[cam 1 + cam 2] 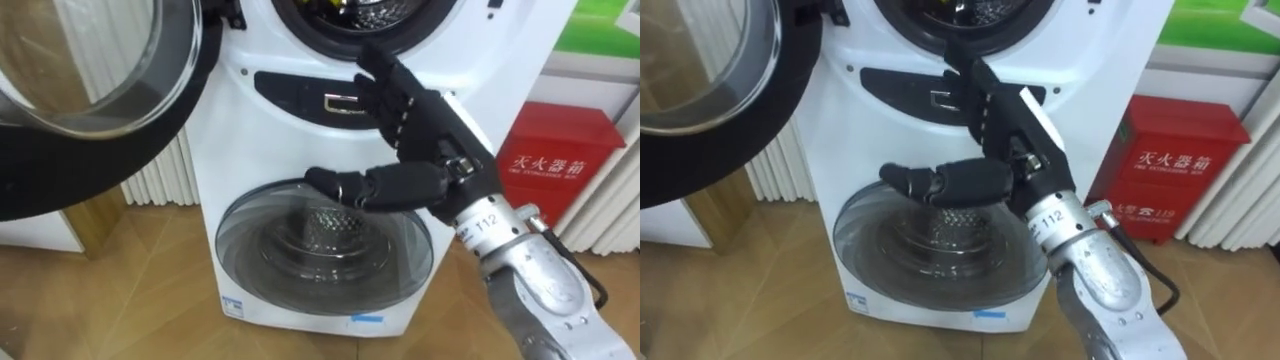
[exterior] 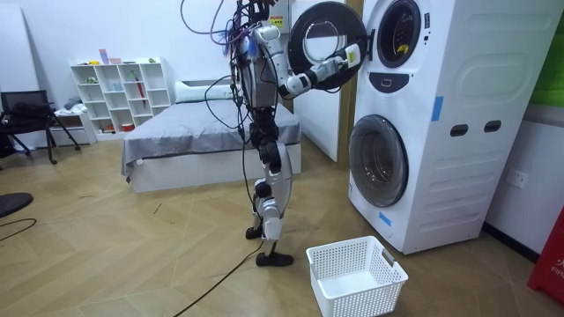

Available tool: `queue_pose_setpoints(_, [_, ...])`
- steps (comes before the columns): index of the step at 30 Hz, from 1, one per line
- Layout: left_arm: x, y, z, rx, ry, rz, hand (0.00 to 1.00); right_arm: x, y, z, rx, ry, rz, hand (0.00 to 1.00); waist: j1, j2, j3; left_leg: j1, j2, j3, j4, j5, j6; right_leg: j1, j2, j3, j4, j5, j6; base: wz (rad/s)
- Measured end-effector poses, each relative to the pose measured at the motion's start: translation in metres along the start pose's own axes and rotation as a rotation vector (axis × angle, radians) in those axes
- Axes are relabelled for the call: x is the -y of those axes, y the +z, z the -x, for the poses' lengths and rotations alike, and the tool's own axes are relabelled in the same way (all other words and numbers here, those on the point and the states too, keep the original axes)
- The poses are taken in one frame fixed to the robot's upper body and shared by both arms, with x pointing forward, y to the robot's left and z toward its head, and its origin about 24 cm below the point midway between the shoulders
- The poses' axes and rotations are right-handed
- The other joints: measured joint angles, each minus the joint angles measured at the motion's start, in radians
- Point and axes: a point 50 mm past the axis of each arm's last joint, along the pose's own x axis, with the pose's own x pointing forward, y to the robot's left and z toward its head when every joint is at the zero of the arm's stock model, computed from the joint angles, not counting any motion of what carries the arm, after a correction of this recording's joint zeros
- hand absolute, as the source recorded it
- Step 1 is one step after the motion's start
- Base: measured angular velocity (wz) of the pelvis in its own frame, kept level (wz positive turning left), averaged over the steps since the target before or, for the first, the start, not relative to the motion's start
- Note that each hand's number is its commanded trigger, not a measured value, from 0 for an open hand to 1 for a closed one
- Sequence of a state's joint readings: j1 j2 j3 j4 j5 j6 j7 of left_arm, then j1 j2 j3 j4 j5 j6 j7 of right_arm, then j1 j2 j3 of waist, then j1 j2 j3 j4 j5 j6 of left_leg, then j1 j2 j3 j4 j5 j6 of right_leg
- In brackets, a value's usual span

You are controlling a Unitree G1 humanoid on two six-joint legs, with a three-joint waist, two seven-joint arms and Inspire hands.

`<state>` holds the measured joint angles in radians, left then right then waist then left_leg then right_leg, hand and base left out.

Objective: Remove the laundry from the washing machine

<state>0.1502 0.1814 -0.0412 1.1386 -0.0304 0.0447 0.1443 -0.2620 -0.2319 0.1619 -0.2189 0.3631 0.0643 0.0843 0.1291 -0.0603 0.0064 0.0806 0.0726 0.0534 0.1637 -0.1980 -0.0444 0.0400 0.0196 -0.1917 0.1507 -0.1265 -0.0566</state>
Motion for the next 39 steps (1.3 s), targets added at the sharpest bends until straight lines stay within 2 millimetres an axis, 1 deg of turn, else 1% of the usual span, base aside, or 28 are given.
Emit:
queue_pose_setpoints(6, [0.0,-0.001,0.0,-0.002,0.002,0.005,0.0,0.003,0.0,-0.001,0.002,-0.058,-0.059,0.0,0.01,-0.003,0.0014,-0.001,0.001,-0.002,0.02,0.0,0.0,0.009,-0.001,-0.004,0.001,-0.004,-0.001,0.05])
queue_pose_setpoints(7, [-0.002,-0.001,0.0,-0.005,0.007,0.015,0.0,0.005,-0.002,-0.001,-0.006,-0.067,-0.045,0.0,0.012,-0.007,0.0029,-0.007,0.002,0.0,0.044,-0.004,-0.002,0.012,-0.001,-0.004,0.006,-0.008,-0.003,0.07])
queue_pose_setpoints(9, [-0.005,-0.005,0.0,-0.017,0.016,0.03,0.0,0.007,-0.006,-0.002,-0.021,-0.073,-0.044,0.0,0.018,-0.011,0.0112,-0.023,0.008,0.0,0.103,-0.025,-0.008,0.01,0.001,-0.002,0.041,-0.031,-0.008,0.05])
queue_pose_setpoints(10, [-0.006,-0.009,0.001,-0.029,0.02,0.03,0.0,0.008,-0.009,-0.002,-0.036,-0.076,-0.044,0.0,0.021,-0.011,0.0146,-0.039,0.015,0.002,0.157,-0.042,-0.013,0.006,0.001,-0.002,0.066,-0.053,-0.01,0.04])
queue_pose_setpoints(11, [-0.007,-0.014,0.001,-0.043,0.022,0.029,0.0,0.01,-0.011,-0.001,-0.046,-0.085,-0.045,0.0,0.022,-0.011,0.0143,-0.067,0.025,0.0,0.226,-0.065,-0.015,-0.006,0.0,-0.004,0.096,-0.077,-0.015,0.05])
queue_pose_setpoints(13, [-0.009,-0.02,0.002,-0.067,0.024,0.033,0.0,0.013,-0.015,-0.001,-0.059,-0.109,-0.058,0.0,0.024,-0.018,0.0119,-0.11,0.039,0.001,0.335,-0.074,-0.017,-0.009,0.004,-0.007,0.127,-0.107,-0.026,0.02])
queue_pose_setpoints(15, [-0.008,-0.029,0.004,-0.103,0.015,0.031,0.0,0.017,-0.017,0.0,-0.069,-0.141,-0.056,0.0,0.032,-0.014,0.0091,-0.16,0.056,0.0,0.437,-0.073,-0.016,0.004,0.017,-0.005,0.129,-0.117,-0.035,0.02])
queue_pose_setpoints(16, [-0.009,-0.033,0.005,-0.119,0.01,0.035,0.0,0.019,-0.018,0.0,-0.067,-0.163,-0.058,0.0,0.037,-0.015,0.0102,-0.2,0.062,-0.002,0.505,-0.068,-0.008,0.012,0.019,-0.002,0.131,-0.119,-0.047,0.12])
queue_pose_setpoints(18, [-0.008,-0.039,0.006,-0.136,0.0,0.033,0.0,0.024,-0.019,0.001,-0.066,-0.196,-0.057,0.0,0.037,-0.016,0.0093,-0.275,0.032,-0.001,0.481,-0.08,-0.003,0.015,0.016,0.002,0.132,-0.128,-0.053,0.13])
queue_pose_setpoints(19, [-0.007,-0.04,0.006,-0.141,-0.004,0.034,0.0,0.028,-0.019,0.001,-0.069,-0.218,-0.053,0.0,0.045,-0.015,0.0082,-0.324,0.013,0.0,0.405,-0.069,-0.007,0.016,0.014,0.005,0.134,-0.134,-0.051,-0.07])
queue_pose_setpoints(20, [-0.009,-0.043,0.007,-0.148,-0.005,0.034,0.0,0.03,-0.018,0.0,-0.065,-0.23,-0.061,0.0,0.05,-0.012,0.011,-0.364,-0.003,0.002,0.3,-0.01,0.002,0.016,0.016,0.007,0.136,-0.146,-0.048,-0.26])
queue_pose_setpoints(21, [-0.01,-0.046,0.008,-0.157,-0.004,0.033,0.0,0.029,-0.018,0.0,-0.067,-0.23,-0.067,0.0,0.057,-0.008,0.0121,-0.374,-0.005,0.003,0.267,0.032,0.007,0.017,0.014,0.014,0.139,-0.155,-0.042,-0.45])
queue_pose_setpoints(22, [-0.012,-0.054,0.009,-0.176,0.001,0.036,0.0,0.029,-0.019,0.0,-0.068,-0.228,-0.065,0.0,0.064,-0.017,0.0083,-0.372,-0.007,0.002,0.205,0.102,0.01,0.028,0.007,0.024,0.139,-0.168,-0.031,-0.33])
queue_pose_setpoints(23, [-0.012,-0.057,0.01,-0.186,0.0,0.041,0.0,0.031,-0.018,0.0,-0.066,-0.237,-0.051,0.0,0.052,-0.024,0.004,-0.362,-0.02,0.004,0.173,0.15,0.028,0.037,-0.002,0.027,0.138,-0.173,-0.023,-0.14])
queue_pose_setpoints(24, [-0.011,-0.057,0.01,-0.185,-0.003,0.042,0.0,0.032,-0.017,0.0,-0.063,-0.246,-0.048,0.0,0.042,-0.026,0.0026,-0.354,-0.026,0.008,0.171,0.162,0.038,0.042,-0.006,0.029,0.135,-0.18,-0.016,0.13])
queue_pose_setpoints(27, [-0.01,-0.046,0.008,-0.154,-0.01,0.044,0.0,0.038,-0.014,0.0,-0.053,-0.293,-0.032,0.0,0.032,-0.042,-0.0088,-0.331,-0.063,0.041,0.185,0.143,0.068,0.067,-0.055,0.032,0.121,-0.194,0.007,-0.03])
queue_pose_setpoints(28, [-0.01,-0.041,0.006,-0.143,-0.01,0.048,0.0,0.04,-0.013,0.001,-0.05,-0.314,-0.026,0.0,0.019,-0.035,-0.0041,-0.325,-0.077,0.044,0.208,0.116,0.078,0.088,-0.07,0.027,0.127,-0.2,0.018,0.15])
queue_pose_setpoints(29, [-0.01,-0.035,0.005,-0.126,-0.007,0.051,0.0,0.041,-0.014,0.001,-0.053,-0.331,-0.021,0.0,0.012,-0.029,0.0047,-0.331,-0.09,0.061,0.263,0.094,0.094,0.111,-0.09,0.038,0.147,-0.208,0.032,0.17])
queue_pose_setpoints(30, [-0.01,-0.031,0.004,-0.116,-0.006,0.054,0.0,0.041,-0.014,0.001,-0.054,-0.339,-0.017,0.0,0.01,-0.024,0.0147,-0.346,-0.102,0.087,0.295,0.08,0.099,0.12,-0.099,0.061,0.163,-0.211,0.036,0.07])
queue_pose_setpoints(31, [-0.008,-0.027,0.003,-0.105,-0.011,0.057,0.0,0.042,-0.013,0.004,-0.049,-0.359,-0.01,0.0,-0.015,-0.017,0.0065,-0.34,-0.104,0.108,0.245,0.09,0.099,0.113,-0.11,0.082,0.218,-0.224,0.059,-0.09])
queue_pose_setpoints(32, [-0.01,-0.025,0.003,-0.104,-0.002,0.057,0.0,0.046,-0.016,0.007,-0.056,-0.384,-0.01,0.0,-0.03,-0.002,0.0021,-0.311,-0.114,0.114,0.233,0.071,0.129,0.084,-0.136,0.066,0.333,-0.243,0.09,-0.19])
queue_pose_setpoints(33, [-0.012,-0.022,0.002,-0.098,0.006,0.057,0.0,0.049,-0.016,0.009,-0.058,-0.395,-0.003,0.0,-0.032,-0.011,0.0053,-0.292,-0.131,0.117,0.228,0.062,0.135,0.065,-0.16,0.059,0.401,-0.245,0.095,-0.23])
queue_pose_setpoints(34, [-0.016,-0.015,0.0,-0.077,0.017,0.054,0.0,0.054,-0.014,0.01,-0.056,-0.417,0.017,0.0,-0.039,-0.024,0.0082,-0.262,-0.153,0.133,0.222,0.043,0.149,0.033,-0.199,0.05,0.517,-0.232,0.112,-0.1])
queue_pose_setpoints(35, [-0.018,-0.003,-0.002,-0.046,0.02,0.047,0.0,0.06,-0.014,0.012,-0.057,-0.452,0.033,0.0,-0.044,-0.03,0.0064,-0.236,-0.171,0.136,0.223,0.024,0.161,0.003,-0.219,0.052,0.596,-0.202,0.125,-0.03])
queue_pose_setpoints(36, [-0.018,0.001,-0.002,-0.033,0.021,0.045,0.0,0.064,-0.013,0.014,-0.052,-0.474,0.035,0.0,-0.044,-0.028,0.0066,-0.227,-0.173,0.136,0.222,0.016,0.165,-0.01,-0.223,0.055,0.631,-0.178,0.126,0.0])
queue_pose_setpoints(37, [-0.019,0.012,-0.003,-0.002,0.023,0.048,0.0,0.07,-0.014,0.017,-0.044,-0.499,0.053,0.0,-0.047,-0.02,0.0054,-0.201,-0.172,0.133,0.205,0.006,0.173,-0.039,-0.223,0.064,0.689,-0.109,0.121,-0.16])
queue_pose_setpoints(38, [-0.022,0.019,-0.004,0.023,0.031,0.05,0.0,0.072,-0.014,0.021,-0.042,-0.5,0.08,0.0,-0.052,-0.009,0.006,-0.175,-0.164,0.126,0.181,0.003,0.176,-0.066,-0.206,0.077,0.709,-0.116,0.113,-0.23])
queue_pose_setpoints(39, [-0.024,0.023,-0.004,0.035,0.036,0.046,0.0,0.071,-0.015,0.022,-0.041,-0.492,0.082,0.0,-0.055,-0.007,0.006,-0.166,-0.157,0.127,0.169,0.002,0.176,-0.087,-0.194,0.082,0.707,-0.142,0.11,-0.33])
